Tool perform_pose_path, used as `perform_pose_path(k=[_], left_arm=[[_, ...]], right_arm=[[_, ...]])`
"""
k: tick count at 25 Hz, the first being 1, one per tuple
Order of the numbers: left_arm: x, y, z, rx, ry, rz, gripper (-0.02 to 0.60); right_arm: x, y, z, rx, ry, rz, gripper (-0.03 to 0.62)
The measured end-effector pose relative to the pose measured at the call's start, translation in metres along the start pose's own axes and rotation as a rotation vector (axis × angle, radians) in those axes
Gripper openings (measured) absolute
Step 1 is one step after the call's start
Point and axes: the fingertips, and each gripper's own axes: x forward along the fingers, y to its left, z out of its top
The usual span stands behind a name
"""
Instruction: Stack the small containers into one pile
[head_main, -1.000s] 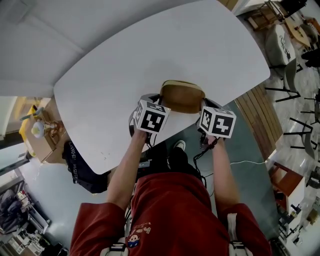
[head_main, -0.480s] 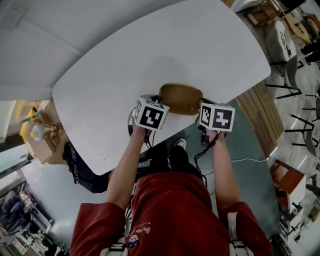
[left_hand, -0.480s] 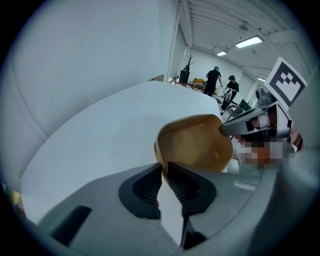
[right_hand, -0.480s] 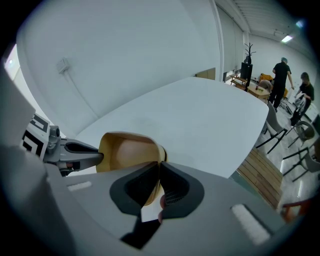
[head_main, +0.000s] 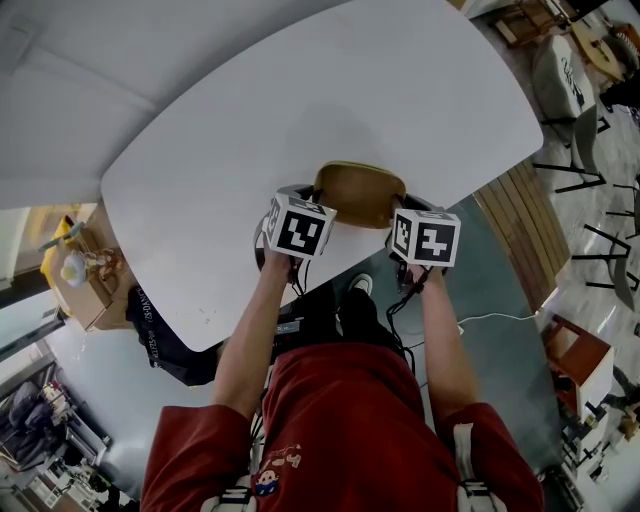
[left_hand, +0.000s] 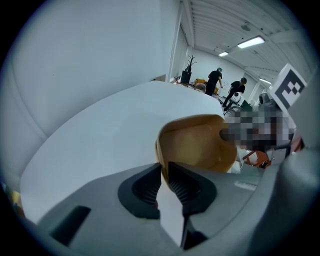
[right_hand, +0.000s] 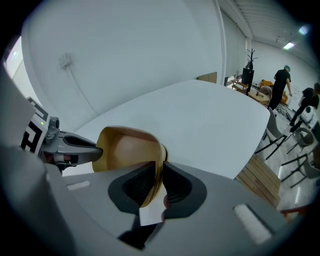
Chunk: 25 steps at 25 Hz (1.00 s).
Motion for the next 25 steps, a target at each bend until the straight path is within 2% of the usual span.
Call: perform_pose_path(k=[4, 10, 15, 25], left_arm=[[0.001, -0.001, 0.002, 0.009, -0.006, 0.011, 0.054], [-0.01, 0.0, 0.019, 0.031, -0.074, 0.039, 0.051], [-0.01, 0.0, 0.029, 0.055, -0.093, 0.049, 0.048], [-0.003, 0.005, 0.036, 0.048, -0.095, 0.046, 0.034]], right_arm=[[-0.001, -0.002, 0.002, -0.001, -0.027, -0.003, 0.055], [-0.013, -0.008, 0.02, -0.001, -0.107, -0.019, 0.054], [-0.01, -0.009, 0.023, -0.004, -0.108, -0.023, 0.018], [-0.003, -0.012, 0.027, 0.021, -0.054, -0.024, 0.011]])
